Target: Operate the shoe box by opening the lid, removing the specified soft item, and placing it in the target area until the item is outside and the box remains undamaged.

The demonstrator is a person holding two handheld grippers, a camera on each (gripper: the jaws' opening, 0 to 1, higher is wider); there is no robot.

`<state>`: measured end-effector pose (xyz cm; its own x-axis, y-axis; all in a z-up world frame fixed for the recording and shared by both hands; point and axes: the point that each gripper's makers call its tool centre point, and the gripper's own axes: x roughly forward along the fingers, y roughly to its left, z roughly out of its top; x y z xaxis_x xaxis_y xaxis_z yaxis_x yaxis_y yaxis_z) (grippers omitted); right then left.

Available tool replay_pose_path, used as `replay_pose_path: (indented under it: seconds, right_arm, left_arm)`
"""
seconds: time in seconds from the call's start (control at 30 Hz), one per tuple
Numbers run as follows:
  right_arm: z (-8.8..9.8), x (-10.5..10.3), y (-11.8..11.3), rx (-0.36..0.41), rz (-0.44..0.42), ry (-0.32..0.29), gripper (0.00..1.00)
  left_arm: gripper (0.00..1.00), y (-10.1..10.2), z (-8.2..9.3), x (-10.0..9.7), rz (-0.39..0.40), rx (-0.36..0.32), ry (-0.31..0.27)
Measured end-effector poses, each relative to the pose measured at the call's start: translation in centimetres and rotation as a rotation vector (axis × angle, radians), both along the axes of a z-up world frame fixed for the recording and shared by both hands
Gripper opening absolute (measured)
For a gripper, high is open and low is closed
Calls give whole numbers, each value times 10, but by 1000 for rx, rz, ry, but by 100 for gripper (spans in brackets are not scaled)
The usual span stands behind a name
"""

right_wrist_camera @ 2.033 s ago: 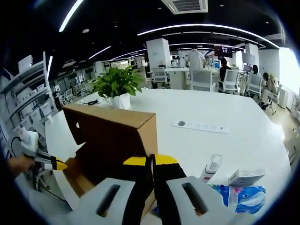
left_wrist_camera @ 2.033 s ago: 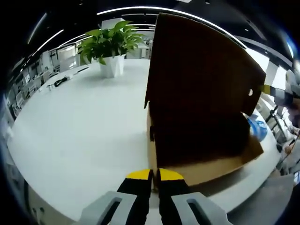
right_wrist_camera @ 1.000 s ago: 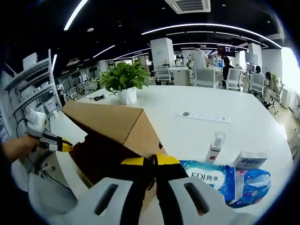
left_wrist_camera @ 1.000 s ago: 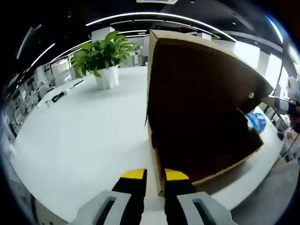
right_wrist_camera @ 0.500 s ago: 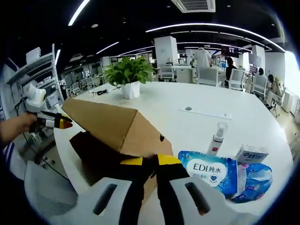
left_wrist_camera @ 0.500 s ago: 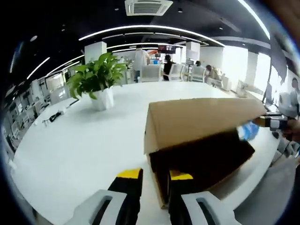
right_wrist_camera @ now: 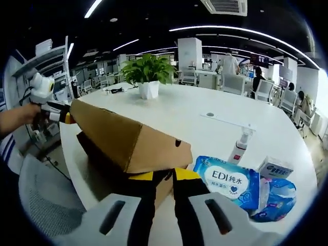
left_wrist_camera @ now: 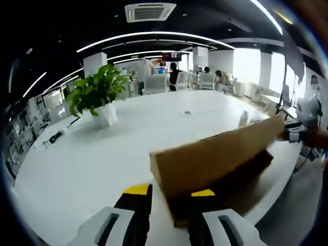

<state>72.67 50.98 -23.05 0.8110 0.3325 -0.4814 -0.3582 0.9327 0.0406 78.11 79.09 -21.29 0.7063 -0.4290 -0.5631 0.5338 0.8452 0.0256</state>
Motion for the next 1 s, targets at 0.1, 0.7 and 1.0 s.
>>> replay_pose_path:
  seconds: [0.1,0.7,1.0]
  right_arm:
    - [-2,-3,1,-9,18,-6,13]
    - [-12,-20,17,-60,166,-43,24]
    - [-13,-29,23,-38,201,-37,28]
  left_arm:
    - [27,0,-2,-5,-7,7,7]
    - [32,-7,-17,-18,-95,52,25]
    - [35,-11,-24,-25,-136,63,34]
